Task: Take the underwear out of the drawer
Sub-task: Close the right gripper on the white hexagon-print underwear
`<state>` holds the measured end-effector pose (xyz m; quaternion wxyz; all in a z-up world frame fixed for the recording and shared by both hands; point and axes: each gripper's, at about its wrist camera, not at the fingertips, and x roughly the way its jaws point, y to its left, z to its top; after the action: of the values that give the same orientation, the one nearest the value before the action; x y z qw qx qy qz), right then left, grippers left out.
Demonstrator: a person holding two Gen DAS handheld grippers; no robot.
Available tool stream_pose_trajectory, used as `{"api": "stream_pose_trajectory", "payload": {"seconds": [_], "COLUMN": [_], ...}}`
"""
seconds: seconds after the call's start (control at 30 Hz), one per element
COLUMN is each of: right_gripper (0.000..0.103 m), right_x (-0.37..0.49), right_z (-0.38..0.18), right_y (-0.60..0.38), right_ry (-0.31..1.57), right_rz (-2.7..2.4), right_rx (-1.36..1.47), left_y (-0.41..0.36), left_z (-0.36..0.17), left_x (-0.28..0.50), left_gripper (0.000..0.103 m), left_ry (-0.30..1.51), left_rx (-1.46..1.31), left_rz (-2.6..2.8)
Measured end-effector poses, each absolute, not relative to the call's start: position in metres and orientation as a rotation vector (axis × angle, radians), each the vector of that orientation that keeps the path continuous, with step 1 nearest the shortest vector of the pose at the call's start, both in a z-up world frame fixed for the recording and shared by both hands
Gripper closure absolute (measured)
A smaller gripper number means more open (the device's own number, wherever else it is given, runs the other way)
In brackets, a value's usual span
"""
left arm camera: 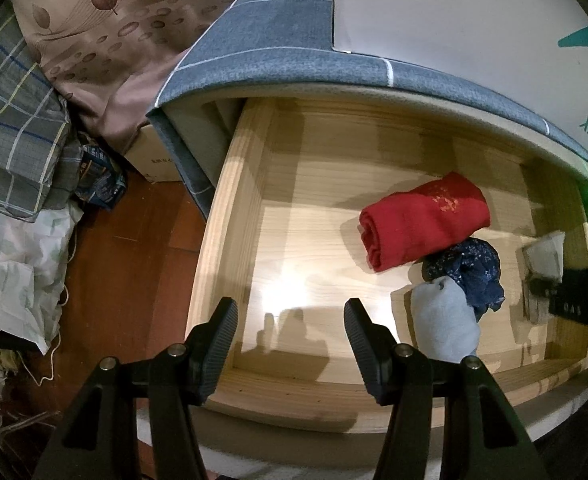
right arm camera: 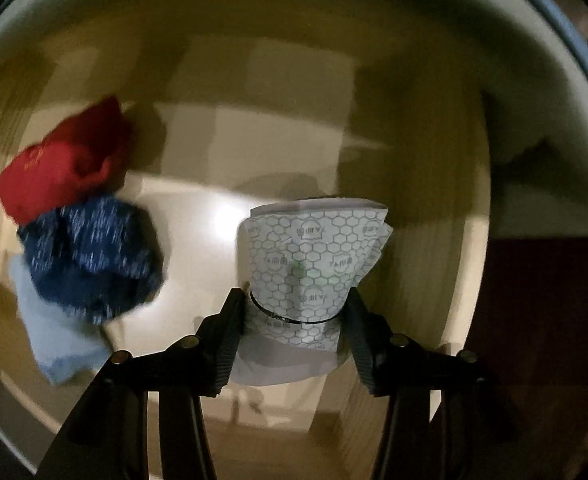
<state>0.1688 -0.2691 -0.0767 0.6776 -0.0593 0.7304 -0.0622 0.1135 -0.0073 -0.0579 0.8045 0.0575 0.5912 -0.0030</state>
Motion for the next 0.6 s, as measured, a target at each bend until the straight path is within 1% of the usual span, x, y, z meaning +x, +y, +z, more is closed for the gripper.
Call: {"api": "stream_pose_trajectory", "payload": {"seconds": [0.33,0.5,0.6], "right_gripper": [0.057,0.057,0.057], "right_x": [0.140,0.151,0.138], "right_z": [-0.080,-0.079,-0.075], "right_y": [-0.259,-0.264,-0.267], "right_ry": [1.749,1.736,1.721], "right_rz": [-0.146,-0.145,-0.135], "right_rx": [-0.064,-0.050,-0.045], "left_y": [-0.009,-0.014,-0.015], "left_z": [-0.061,-0.065,-0.067], "left_x": [0.114,0.113,0.114], "left_gripper": [0.046,0.046,0.046], "left_ry": [1.283,1.309,1.328], "left_rx": [0.134,0.159,0.145], "left_rz": [-0.018,-0.042,-0.075]}}
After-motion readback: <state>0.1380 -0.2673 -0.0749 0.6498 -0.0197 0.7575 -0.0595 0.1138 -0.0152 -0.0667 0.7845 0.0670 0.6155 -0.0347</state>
